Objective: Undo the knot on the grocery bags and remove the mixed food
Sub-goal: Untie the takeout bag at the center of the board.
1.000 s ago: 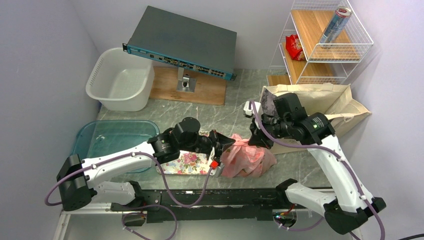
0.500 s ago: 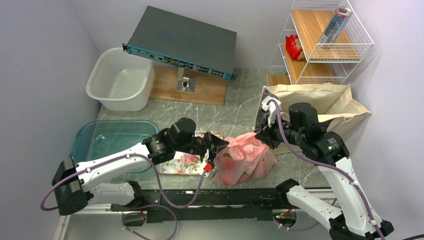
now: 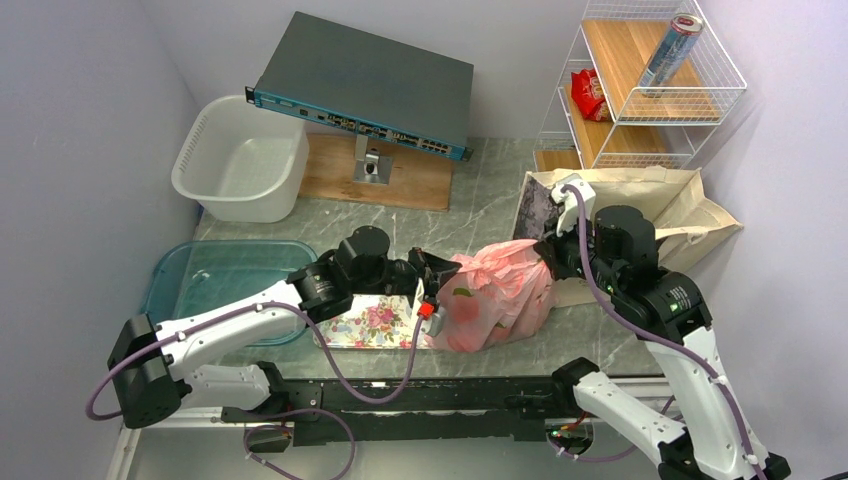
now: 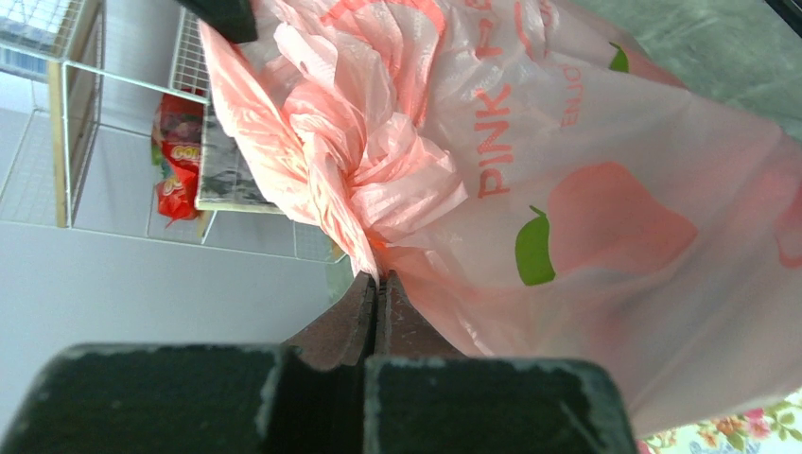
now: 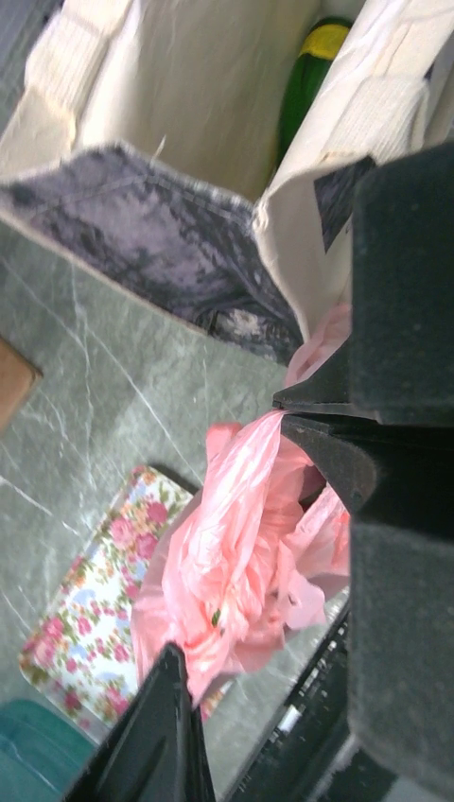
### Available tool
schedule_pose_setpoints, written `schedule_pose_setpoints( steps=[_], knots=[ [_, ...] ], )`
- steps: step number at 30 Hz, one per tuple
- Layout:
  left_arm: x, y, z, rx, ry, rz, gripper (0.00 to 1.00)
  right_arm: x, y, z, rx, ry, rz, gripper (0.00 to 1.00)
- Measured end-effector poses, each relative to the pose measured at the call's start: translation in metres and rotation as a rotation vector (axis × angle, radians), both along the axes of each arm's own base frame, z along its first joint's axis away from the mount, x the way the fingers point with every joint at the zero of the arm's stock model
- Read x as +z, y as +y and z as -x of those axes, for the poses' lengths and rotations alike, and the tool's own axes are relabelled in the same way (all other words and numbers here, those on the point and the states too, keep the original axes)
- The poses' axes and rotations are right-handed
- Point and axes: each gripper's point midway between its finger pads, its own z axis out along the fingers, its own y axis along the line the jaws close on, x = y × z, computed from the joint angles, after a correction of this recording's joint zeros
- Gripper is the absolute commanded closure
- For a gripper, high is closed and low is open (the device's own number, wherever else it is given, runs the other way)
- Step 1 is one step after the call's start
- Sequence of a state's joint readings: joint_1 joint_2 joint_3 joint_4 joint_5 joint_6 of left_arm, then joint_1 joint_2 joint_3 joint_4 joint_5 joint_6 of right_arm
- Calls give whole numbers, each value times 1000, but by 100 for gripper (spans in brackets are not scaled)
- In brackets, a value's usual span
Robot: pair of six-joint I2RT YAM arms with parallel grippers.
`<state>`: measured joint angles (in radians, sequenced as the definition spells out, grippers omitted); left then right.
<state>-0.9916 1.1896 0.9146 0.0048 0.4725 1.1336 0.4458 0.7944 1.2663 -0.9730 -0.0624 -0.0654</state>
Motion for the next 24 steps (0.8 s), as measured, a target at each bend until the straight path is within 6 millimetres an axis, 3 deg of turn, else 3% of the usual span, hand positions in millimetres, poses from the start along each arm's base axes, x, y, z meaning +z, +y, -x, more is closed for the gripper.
schedule_pose_setpoints(
  steps=[3, 4, 7, 9, 12, 15, 20, 24],
  knots=[
    [9, -2, -3, 10, -11, 30, 100, 4, -10, -4, -70, -24, 2, 100],
    [10, -3, -3, 8, -20, 34, 100, 5, -13, -4, -86, -28, 0, 94],
    [6, -2, -2, 0, -32, 30, 100, 0, -12, 1, -65, -30, 1, 59],
    [-10, 1, 0, -4, -10, -13, 100, -4, -10, 7, -5, -24, 22, 35],
    [-29, 2, 0, -7, 15, -72, 100, -5, 1, 14, 123, -29, 44, 17],
    [-39, -1, -3, -15, 7, -98, 100, 2, 17, 17, 254, -32, 54, 10],
    [-41, -7, -6, -34, -36, -114, 100, 11, 45, 7, 426, -16, 49, 9],
    [-39, -9, -4, -49, -64, -114, 100, -2, 61, -2, 509, 44, 49, 12]
  ],
)
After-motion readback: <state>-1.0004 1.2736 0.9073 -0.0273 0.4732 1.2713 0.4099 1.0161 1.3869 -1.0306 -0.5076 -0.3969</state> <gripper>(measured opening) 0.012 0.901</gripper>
